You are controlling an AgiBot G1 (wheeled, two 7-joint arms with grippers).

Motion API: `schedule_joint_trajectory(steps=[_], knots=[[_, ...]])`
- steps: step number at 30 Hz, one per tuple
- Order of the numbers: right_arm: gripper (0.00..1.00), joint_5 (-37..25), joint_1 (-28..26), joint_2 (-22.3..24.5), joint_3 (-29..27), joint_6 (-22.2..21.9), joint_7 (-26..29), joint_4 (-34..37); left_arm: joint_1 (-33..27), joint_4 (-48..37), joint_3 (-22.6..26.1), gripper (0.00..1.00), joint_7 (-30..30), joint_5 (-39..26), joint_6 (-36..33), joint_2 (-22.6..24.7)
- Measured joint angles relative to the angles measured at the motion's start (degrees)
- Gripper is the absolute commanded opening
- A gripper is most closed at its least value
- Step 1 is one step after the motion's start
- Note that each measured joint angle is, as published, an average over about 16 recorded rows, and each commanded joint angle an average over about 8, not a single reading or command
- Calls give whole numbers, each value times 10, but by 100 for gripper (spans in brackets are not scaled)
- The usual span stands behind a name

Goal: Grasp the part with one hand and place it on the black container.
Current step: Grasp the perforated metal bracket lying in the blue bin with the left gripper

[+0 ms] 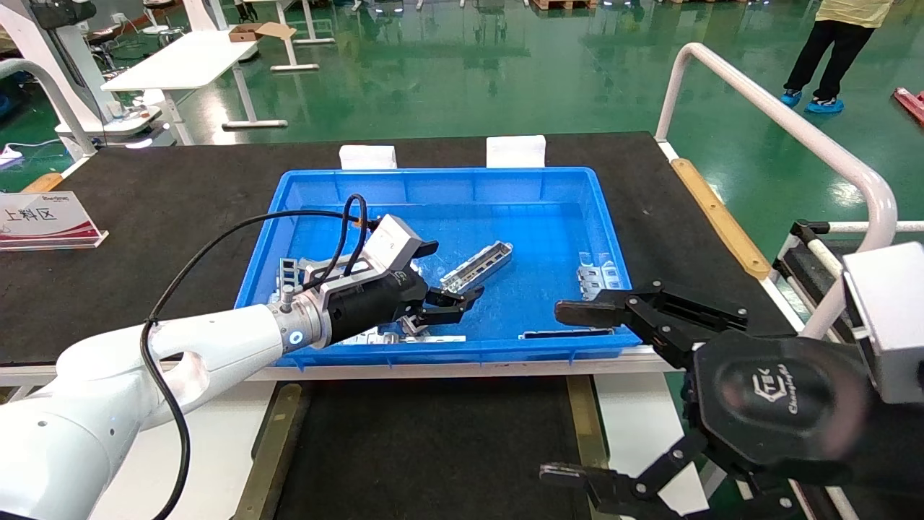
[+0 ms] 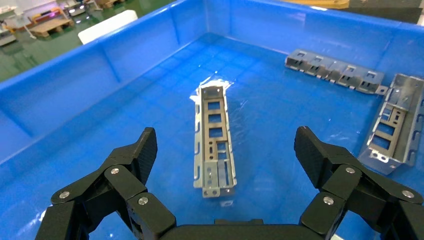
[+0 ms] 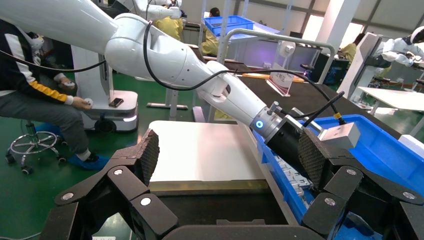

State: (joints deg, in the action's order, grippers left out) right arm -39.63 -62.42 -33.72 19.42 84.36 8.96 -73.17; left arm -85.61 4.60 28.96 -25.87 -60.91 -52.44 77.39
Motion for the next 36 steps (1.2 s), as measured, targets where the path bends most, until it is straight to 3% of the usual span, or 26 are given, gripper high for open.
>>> schedule_joint_trajectory(steps=[9, 11, 12, 17, 19, 20, 36], knots=[[100, 0, 0, 0, 0, 0, 0, 0, 9, 0, 2, 100, 1, 6, 15, 0], [91, 0, 0, 0, 0, 0, 0, 0, 10, 0, 3, 99, 2, 8, 18, 0], [80, 0, 0, 0, 0, 0, 0, 0, 11, 1, 3, 92, 2, 9, 19, 1], [17, 0, 0, 0, 0, 0, 0, 0, 12, 3, 5, 29, 6, 12, 25, 1], [2, 0, 0, 0, 0, 0, 0, 0, 12, 4, 6, 5, 7, 13, 27, 1], [0, 0, 0, 0, 0, 0, 0, 0, 12, 5, 6, 0, 8, 14, 28, 2], [0, 0, 0, 0, 0, 0, 0, 0, 21, 17, 24, 0, 31, 19, 43, 4]])
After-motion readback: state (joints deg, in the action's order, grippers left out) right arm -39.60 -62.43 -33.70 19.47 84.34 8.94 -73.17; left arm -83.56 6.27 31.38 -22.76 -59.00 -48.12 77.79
